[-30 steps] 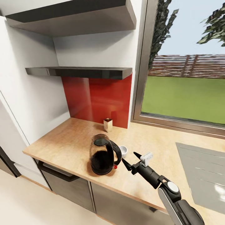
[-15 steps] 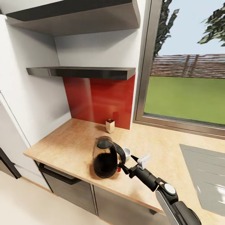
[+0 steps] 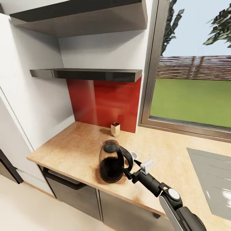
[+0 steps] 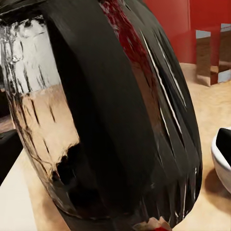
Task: Set up a coffee station on the kitchen countertop: keep the coffee maker on the countertop, move the bottle of coffee from the kitchen shelf to the counter next to the coffee maker, place a paper coffee filter on top of the coffee maker, put the saucer next to the coffee maker with the coffee cup on the saucer, and place the electric kettle next to the coffee maker.
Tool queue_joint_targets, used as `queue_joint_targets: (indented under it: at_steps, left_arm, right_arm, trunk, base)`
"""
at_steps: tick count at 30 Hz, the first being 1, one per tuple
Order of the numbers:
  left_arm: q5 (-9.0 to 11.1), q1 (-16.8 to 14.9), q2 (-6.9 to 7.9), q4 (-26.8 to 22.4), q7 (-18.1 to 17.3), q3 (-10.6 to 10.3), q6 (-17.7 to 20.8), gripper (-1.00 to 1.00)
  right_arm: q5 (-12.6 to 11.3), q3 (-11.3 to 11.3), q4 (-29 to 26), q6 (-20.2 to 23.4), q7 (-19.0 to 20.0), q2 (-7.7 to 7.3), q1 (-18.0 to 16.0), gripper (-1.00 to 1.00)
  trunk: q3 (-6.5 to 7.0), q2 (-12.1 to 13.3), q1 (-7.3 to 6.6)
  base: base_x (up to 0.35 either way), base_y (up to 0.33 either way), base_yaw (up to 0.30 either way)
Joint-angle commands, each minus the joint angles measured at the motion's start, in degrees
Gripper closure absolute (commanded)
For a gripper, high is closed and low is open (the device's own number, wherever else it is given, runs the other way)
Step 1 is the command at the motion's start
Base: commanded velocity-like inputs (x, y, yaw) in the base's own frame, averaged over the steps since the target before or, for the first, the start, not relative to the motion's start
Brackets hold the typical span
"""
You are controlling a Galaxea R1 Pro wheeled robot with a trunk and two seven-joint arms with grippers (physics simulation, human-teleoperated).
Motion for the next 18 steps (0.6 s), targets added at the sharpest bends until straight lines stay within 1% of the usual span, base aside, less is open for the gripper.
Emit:
queue_joint_targets:
  at_steps: [1, 5, 9, 10, 18]
  left_arm:
    - [0.49, -0.04, -0.01, 0.04, 0.12, -0.44, -0.18, -1.0]
    - [0.49, -0.04, -0.01, 0.04, 0.13, -0.44, -0.18, -1.0]
    - [0.49, -0.04, -0.01, 0.04, 0.17, -0.44, -0.18, -1.0]
    - [0.49, -0.04, -0.01, 0.04, 0.18, -0.43, -0.18, -1.0]
    - [0.49, -0.04, 0.12, 0.04, 0.18, -0.4, -0.18, -1.0]
  right_arm:
    - [-0.59, 0.05, -0.04, 0.33, 0.11, -0.04, -0.05, -1.0]
    - [-0.59, 0.05, -0.04, 0.33, 0.1, -0.04, -0.05, -1.0]
    - [-0.59, 0.05, -0.04, 0.33, 0.12, -0.04, -0.05, -1.0]
    - [-0.61, 0.05, -0.04, 0.33, 0.09, -0.04, -0.05, 1.0]
    - [-0.67, 0.05, -0.08, 0.33, 0.14, -0.04, -0.05, 1.0]
  trunk:
    - [-0.13, -0.12, 0.04]
    - [-0.13, -0.12, 0.04]
    - [-0.13, -0.12, 0.04]
    - [-0.13, -0.12, 0.04]
    - [-0.13, -0.12, 0.04]
  base:
    - [0.057, 0.058, 0.0]
    - [0.1, 0.098, 0.0]
    - [0.034, 0.032, 0.0]
    - [0.005, 0.004, 0.0]
    - [0.001, 0.001, 0.0]
